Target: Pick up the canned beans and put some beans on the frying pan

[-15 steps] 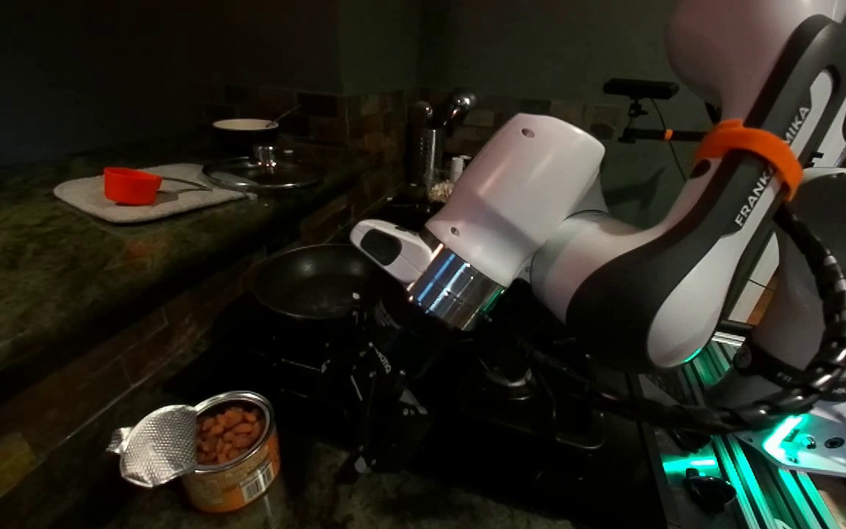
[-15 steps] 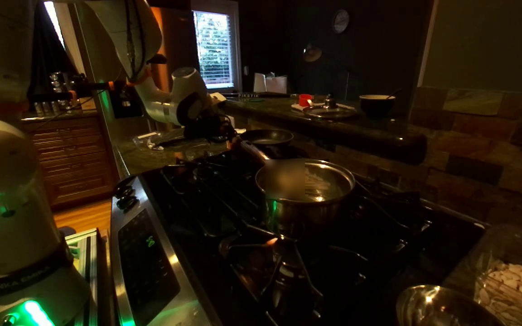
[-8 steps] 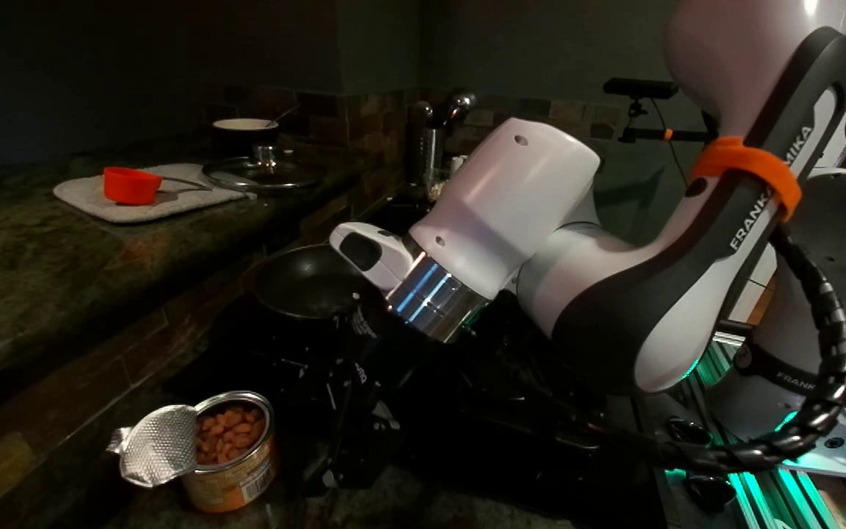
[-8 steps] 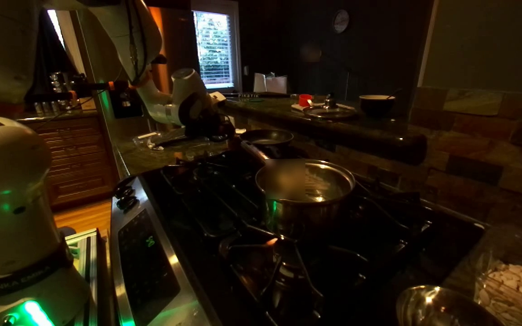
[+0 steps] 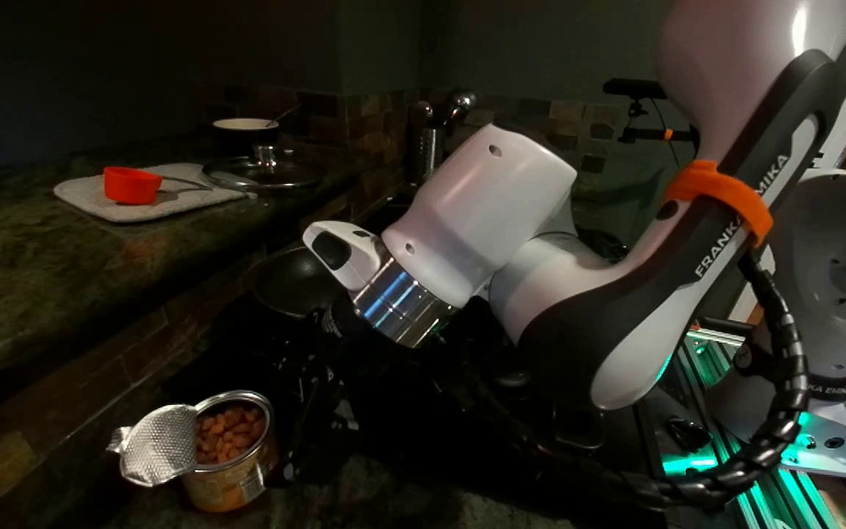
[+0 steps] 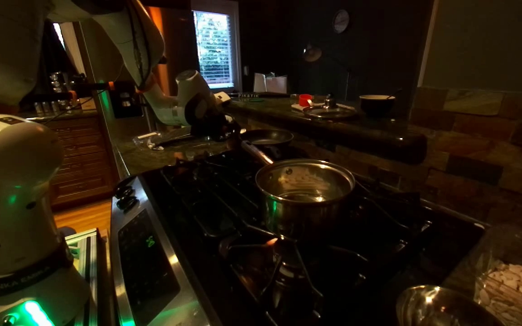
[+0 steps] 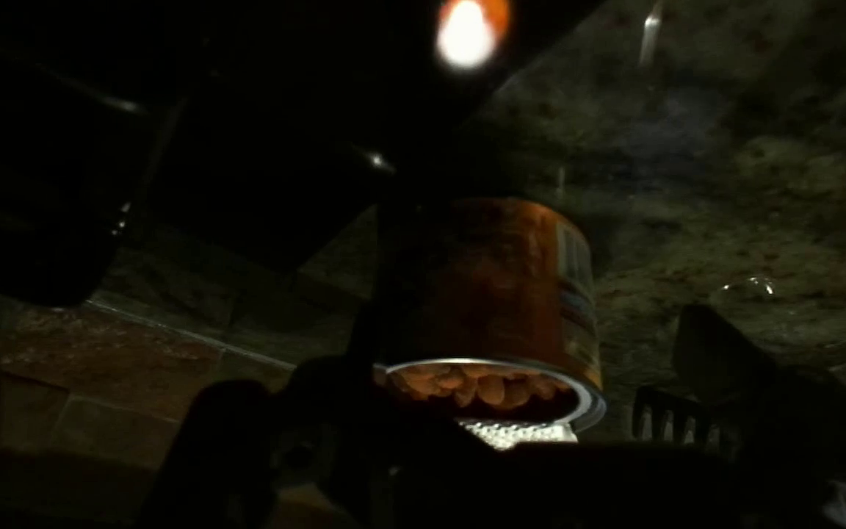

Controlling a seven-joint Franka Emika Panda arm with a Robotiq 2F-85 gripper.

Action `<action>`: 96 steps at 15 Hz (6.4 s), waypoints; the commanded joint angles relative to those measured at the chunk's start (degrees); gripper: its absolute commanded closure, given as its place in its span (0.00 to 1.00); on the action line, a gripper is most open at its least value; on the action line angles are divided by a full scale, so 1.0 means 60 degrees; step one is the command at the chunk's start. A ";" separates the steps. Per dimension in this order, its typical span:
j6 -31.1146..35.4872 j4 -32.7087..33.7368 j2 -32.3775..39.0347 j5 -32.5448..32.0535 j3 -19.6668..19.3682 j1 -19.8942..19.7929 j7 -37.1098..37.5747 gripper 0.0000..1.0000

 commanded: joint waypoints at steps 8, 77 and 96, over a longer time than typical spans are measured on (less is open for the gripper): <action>0.0400 0.0912 0.1063 0.0506 -0.1474 0.1499 0.1151 0.00; -0.8615 0.2207 -0.2461 0.2106 0.2867 -0.5186 0.4040 0.31; -1.2377 0.4281 -0.1434 0.4374 0.2630 -0.6226 0.3906 0.31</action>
